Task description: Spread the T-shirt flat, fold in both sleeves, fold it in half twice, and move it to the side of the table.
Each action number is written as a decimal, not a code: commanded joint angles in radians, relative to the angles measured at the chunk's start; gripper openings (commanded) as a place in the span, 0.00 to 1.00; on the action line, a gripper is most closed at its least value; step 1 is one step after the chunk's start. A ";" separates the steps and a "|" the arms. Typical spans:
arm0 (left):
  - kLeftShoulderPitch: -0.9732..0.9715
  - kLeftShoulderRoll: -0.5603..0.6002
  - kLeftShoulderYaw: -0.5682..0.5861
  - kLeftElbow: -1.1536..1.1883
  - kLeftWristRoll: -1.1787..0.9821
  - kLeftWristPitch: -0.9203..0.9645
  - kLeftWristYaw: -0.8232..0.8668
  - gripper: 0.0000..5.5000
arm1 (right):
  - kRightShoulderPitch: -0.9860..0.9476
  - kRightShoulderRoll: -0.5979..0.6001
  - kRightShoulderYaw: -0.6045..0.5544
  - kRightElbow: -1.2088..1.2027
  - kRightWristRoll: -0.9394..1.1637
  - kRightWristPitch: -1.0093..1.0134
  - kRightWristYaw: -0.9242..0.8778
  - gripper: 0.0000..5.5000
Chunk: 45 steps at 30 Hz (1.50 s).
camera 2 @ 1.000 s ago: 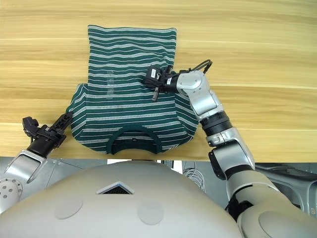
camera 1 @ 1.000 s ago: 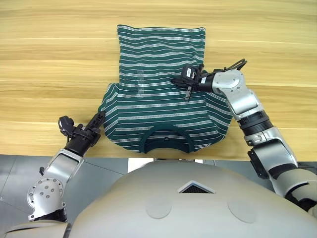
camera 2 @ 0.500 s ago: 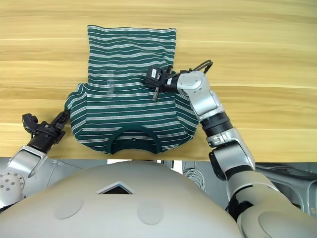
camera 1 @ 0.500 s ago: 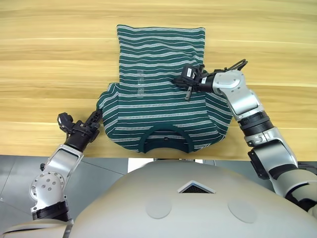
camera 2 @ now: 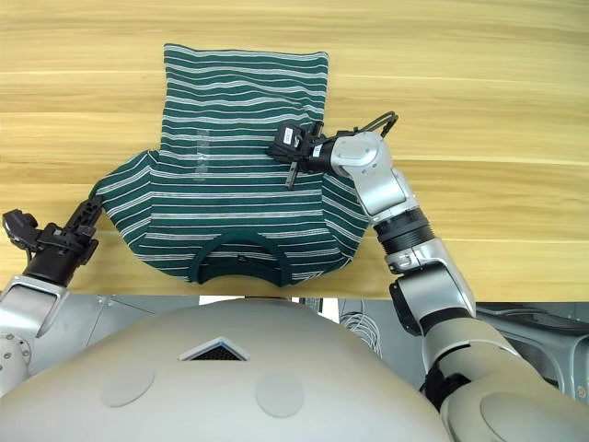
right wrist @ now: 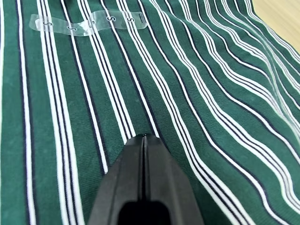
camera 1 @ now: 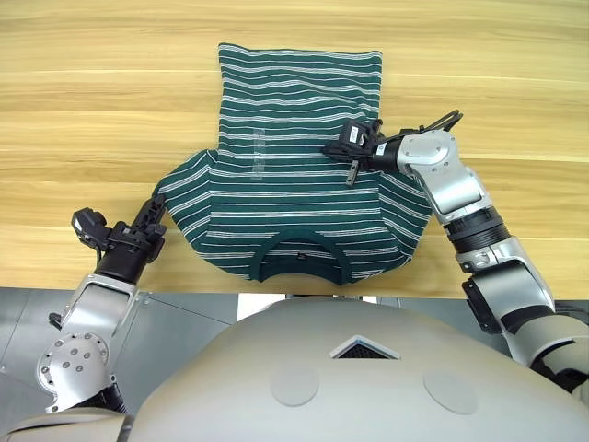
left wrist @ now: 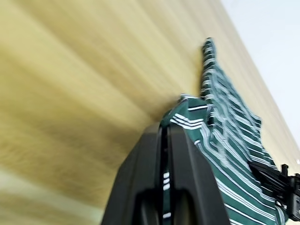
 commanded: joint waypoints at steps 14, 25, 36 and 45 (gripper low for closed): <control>0.007 0.085 -0.389 -0.261 0.206 0.087 0.023 0.00 | 0.029 -0.004 0.017 0.004 -0.015 0.000 -0.014 0.00; 0.006 0.125 -0.568 -0.238 0.427 0.084 -0.014 0.00 | 0.036 0.005 0.023 0.006 -0.014 -0.006 -0.025 0.00; 0.020 0.122 -0.600 -0.306 0.418 0.122 -0.002 0.25 | 0.037 0.011 0.027 0.009 -0.015 -0.017 -0.040 0.00; -0.064 0.157 -0.445 -0.487 0.194 -0.020 -0.125 0.47 | 0.022 0.072 -0.121 -0.081 0.125 -0.166 -0.095 0.00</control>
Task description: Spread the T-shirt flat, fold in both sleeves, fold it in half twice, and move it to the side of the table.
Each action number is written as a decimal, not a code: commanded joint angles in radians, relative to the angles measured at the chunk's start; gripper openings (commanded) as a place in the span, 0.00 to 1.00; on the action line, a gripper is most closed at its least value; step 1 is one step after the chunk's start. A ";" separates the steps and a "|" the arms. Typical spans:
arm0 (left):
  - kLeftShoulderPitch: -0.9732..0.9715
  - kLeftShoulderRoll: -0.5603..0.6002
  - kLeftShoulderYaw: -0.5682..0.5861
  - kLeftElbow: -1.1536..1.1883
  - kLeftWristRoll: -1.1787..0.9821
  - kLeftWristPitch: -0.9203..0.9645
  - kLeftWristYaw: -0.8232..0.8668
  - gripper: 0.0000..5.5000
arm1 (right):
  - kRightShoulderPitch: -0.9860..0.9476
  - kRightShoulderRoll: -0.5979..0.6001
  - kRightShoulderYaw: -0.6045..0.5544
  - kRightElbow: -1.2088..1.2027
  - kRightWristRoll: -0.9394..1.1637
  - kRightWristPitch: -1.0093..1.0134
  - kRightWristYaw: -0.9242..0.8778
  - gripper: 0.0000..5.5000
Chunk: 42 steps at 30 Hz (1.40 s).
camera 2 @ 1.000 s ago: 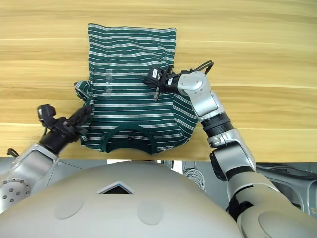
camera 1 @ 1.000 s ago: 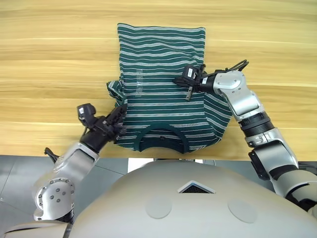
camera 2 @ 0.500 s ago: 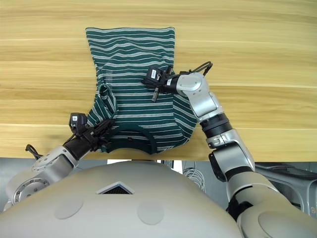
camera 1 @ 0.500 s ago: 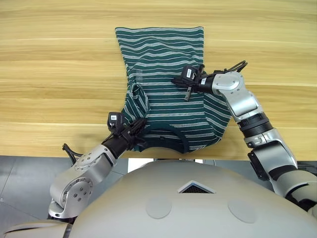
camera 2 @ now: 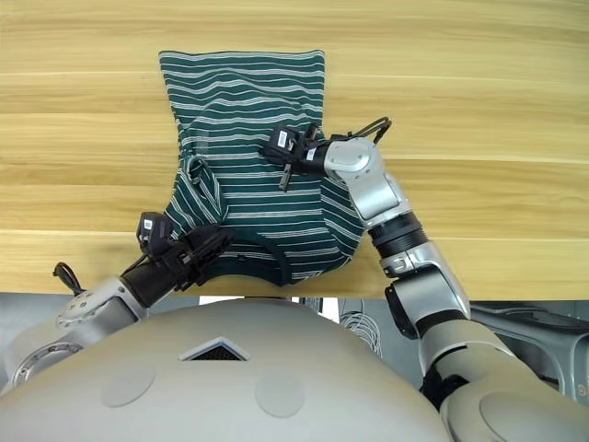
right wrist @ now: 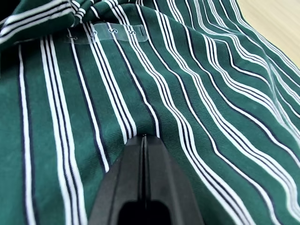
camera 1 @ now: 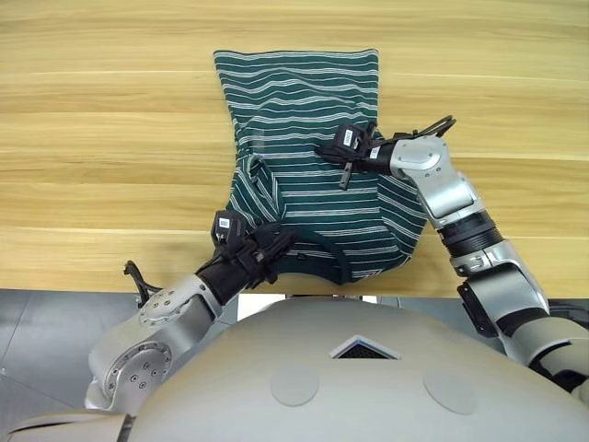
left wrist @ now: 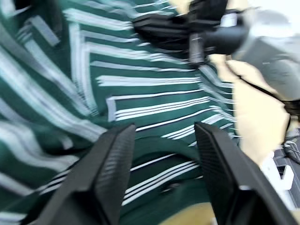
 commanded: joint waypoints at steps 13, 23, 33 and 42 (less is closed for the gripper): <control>0.000 0.060 -0.098 0.445 0.624 -0.612 -0.441 0.47 | 0.784 -0.287 -0.719 -0.627 0.689 0.006 0.271 0.00; 0.035 -0.081 -0.140 0.694 0.762 -0.744 -0.358 0.44 | 0.867 -0.423 -0.724 -0.264 0.665 0.143 0.466 0.04; 0.098 -0.134 -0.180 0.673 0.773 -0.748 -0.302 0.44 | 0.747 -0.395 -0.591 -0.331 0.583 0.367 0.208 0.34; 0.132 -0.127 -0.210 0.609 0.756 -0.737 -0.299 0.44 | 0.720 -0.359 -0.555 -0.445 0.649 0.509 0.120 0.61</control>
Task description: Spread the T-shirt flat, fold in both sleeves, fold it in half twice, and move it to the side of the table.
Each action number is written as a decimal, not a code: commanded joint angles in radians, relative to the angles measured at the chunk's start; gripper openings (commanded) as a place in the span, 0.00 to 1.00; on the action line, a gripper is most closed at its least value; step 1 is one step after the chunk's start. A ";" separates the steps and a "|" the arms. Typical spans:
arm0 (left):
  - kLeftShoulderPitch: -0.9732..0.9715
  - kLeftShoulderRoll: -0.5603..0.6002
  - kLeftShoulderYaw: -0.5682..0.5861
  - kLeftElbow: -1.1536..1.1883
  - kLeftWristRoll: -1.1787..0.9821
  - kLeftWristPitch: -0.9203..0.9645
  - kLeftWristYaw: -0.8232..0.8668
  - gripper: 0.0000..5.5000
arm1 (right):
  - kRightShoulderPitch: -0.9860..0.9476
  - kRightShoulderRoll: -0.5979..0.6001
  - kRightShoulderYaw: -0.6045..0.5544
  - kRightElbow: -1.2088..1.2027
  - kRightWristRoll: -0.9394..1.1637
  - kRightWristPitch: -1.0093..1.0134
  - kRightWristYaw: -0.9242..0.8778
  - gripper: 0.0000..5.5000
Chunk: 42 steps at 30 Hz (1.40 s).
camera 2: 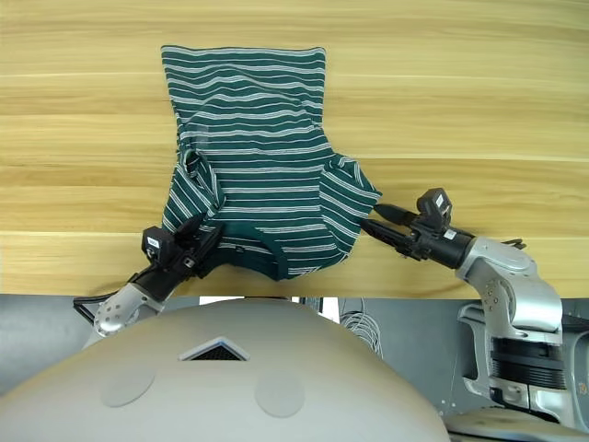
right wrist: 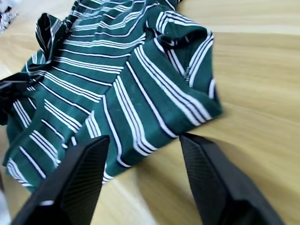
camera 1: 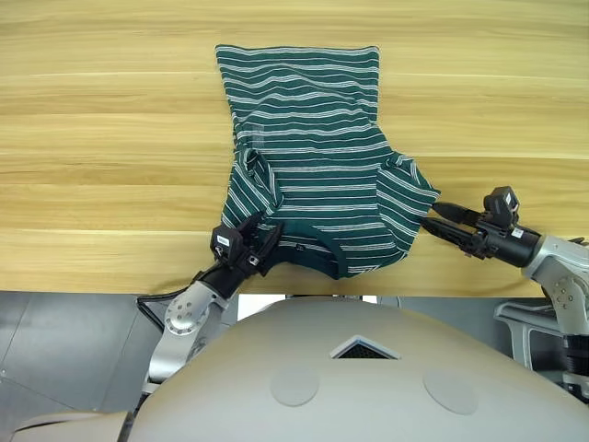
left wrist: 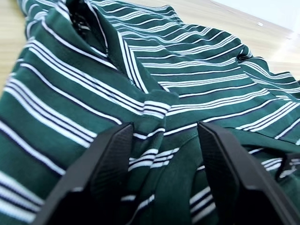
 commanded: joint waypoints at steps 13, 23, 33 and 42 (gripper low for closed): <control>0.068 0.017 -0.024 -0.006 0.016 0.069 0.011 0.44 | -0.075 0.001 0.059 -0.031 -0.060 0.114 -0.180 0.76; 0.077 0.011 -0.031 -0.010 0.020 0.065 0.017 0.44 | -0.098 0.012 0.060 -0.046 -0.055 0.121 -0.204 0.42; 0.080 0.007 -0.041 -0.013 0.022 0.063 0.022 0.44 | -0.120 0.033 0.084 -0.051 -0.081 0.095 -0.240 0.12; 0.088 0.007 -0.045 -0.006 0.026 0.054 0.024 0.44 | -0.139 0.033 0.069 -0.111 -0.071 0.102 -0.246 0.01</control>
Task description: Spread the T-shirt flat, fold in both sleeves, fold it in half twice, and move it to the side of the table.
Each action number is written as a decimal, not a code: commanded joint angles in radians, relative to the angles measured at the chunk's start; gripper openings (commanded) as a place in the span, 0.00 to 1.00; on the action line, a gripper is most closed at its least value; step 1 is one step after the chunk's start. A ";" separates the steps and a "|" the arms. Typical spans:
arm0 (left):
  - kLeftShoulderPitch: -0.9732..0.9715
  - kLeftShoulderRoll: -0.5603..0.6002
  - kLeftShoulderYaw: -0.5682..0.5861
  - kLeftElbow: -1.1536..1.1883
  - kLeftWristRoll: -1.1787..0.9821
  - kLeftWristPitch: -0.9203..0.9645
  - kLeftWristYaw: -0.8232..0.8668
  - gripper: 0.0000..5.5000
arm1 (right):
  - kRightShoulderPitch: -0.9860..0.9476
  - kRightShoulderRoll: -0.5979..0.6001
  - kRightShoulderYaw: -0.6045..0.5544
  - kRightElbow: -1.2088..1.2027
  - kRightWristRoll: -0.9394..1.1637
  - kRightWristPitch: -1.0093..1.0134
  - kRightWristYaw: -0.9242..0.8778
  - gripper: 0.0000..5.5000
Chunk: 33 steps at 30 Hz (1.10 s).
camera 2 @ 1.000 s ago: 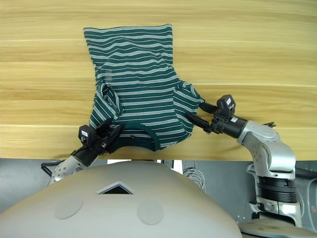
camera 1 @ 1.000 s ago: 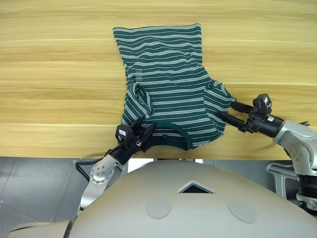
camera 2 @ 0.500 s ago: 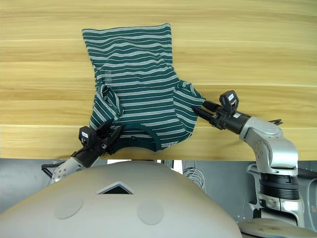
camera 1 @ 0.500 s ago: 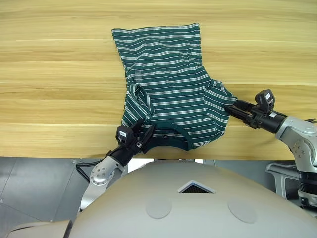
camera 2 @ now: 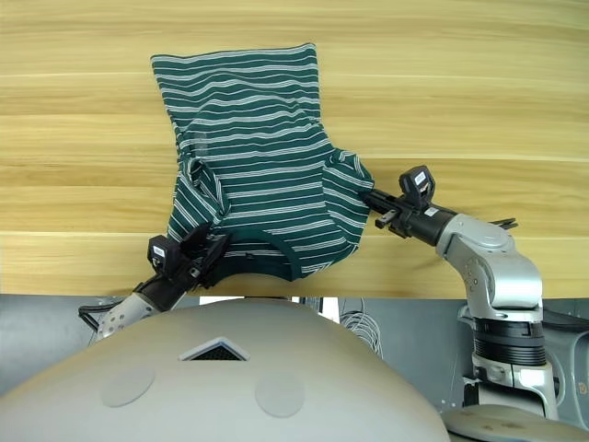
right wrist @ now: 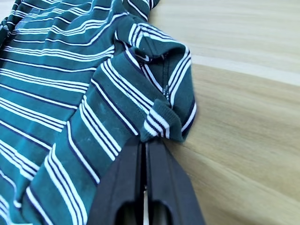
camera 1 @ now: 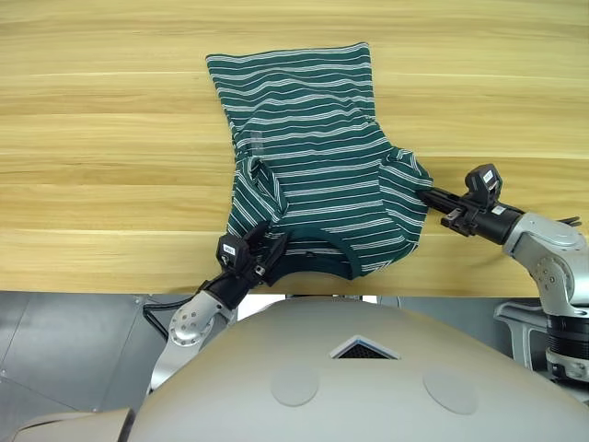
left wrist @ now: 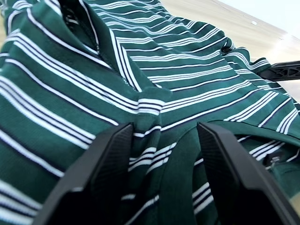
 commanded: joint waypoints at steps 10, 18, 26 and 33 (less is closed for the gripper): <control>0.028 -0.002 -0.020 0.056 0.037 0.033 0.024 0.44 | -0.019 -0.035 0.077 -0.280 -0.056 -0.002 -0.036 0.01; 0.030 -0.006 -0.038 0.061 0.048 0.028 0.029 0.44 | -0.057 -0.107 0.371 -0.348 -0.305 -0.070 -0.037 0.01; 0.026 -0.010 -0.045 0.072 0.053 0.028 0.027 0.44 | -0.074 -0.091 0.504 -0.335 -0.414 -0.099 -0.047 0.01; 0.036 -0.006 -0.046 0.065 0.055 0.028 0.027 0.44 | -0.065 -0.071 0.485 -0.310 -0.424 -0.095 -0.060 0.07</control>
